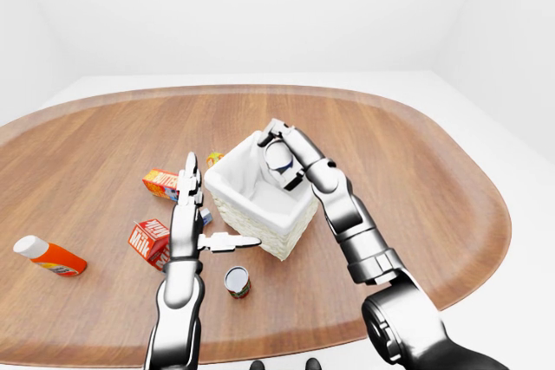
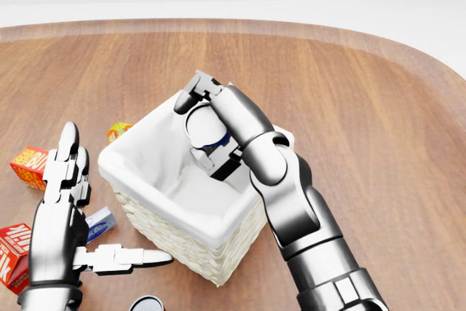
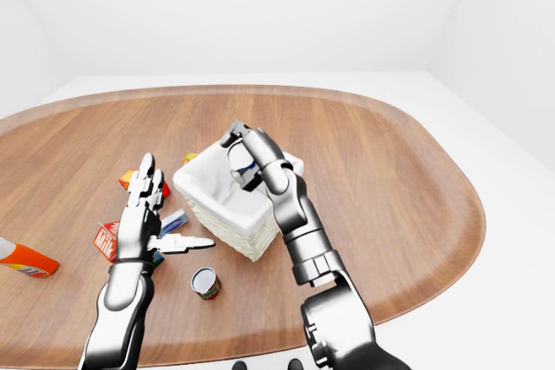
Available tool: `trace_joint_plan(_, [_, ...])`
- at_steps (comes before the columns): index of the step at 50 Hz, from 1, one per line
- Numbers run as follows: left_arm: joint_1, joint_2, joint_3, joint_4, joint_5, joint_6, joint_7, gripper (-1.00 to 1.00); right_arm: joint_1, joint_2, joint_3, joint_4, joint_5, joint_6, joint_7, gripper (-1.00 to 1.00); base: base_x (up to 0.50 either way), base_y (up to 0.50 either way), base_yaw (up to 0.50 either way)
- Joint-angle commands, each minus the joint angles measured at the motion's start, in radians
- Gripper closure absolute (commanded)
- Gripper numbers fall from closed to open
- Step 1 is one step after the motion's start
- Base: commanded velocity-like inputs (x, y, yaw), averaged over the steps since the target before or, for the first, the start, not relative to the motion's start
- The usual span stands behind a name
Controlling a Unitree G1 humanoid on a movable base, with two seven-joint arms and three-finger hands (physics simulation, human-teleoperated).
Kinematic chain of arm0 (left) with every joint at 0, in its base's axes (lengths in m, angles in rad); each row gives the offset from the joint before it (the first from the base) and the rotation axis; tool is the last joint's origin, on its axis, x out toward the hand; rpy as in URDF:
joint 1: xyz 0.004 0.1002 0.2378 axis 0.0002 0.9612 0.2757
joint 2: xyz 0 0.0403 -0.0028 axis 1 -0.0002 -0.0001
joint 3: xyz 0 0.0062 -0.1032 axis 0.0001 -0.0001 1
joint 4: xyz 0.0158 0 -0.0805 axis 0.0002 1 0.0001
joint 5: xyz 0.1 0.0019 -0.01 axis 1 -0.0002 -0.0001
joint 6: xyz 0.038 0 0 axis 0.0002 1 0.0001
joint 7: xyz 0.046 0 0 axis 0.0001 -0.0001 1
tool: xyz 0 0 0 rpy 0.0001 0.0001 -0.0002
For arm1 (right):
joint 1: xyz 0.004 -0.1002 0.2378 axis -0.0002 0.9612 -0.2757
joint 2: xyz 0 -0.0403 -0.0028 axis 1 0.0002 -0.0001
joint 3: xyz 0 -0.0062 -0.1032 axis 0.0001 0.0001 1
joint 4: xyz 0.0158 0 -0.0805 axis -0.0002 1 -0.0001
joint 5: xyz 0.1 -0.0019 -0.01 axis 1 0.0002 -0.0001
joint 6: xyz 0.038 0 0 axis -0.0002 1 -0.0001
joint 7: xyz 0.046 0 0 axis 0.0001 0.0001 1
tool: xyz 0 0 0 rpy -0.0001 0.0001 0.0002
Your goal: Pick up the alphabet soup, and put it in the basket.
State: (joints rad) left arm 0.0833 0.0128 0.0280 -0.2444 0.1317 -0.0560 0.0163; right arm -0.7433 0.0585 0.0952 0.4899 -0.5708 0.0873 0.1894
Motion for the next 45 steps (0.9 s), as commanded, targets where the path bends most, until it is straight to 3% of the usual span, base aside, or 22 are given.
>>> trace_joint_plan(1, [0.0,0.0,-0.001,-0.001,0.001,0.002,0.001,-1.0,-0.002,-0.003,-0.012,0.038,0.028,0.0,-0.017,1.0,0.0,0.0,0.0])
trace_joint_plan(41, [-0.003,0.001,0.001,0.015,0.003,-0.009,0.003,-1.0,0.049,0.037,0.012,0.061,0.04,0.0,-0.022,1.0,0.0,0.0,0.0])
trace_joint_plan(43, [-0.001,0.001,0.0,0.012,0.004,-0.008,0.002,-1.0,0.052,0.037,0.013,0.058,0.038,0.0,-0.02,0.79,0.0,0.0,0.0])
trace_joint_plan(44, [-0.002,0.001,0.001,0.014,0.003,-0.01,0.002,-1.0,0.052,0.037,0.012,0.059,0.038,0.0,-0.023,0.56,0.0,0.0,0.0])
trace_joint_plan(45, [-0.002,0.001,0.001,0.015,0.003,-0.01,0.002,-1.0,0.052,0.037,0.012,0.059,0.039,0.0,-0.023,0.56,0.0,0.0,0.0])
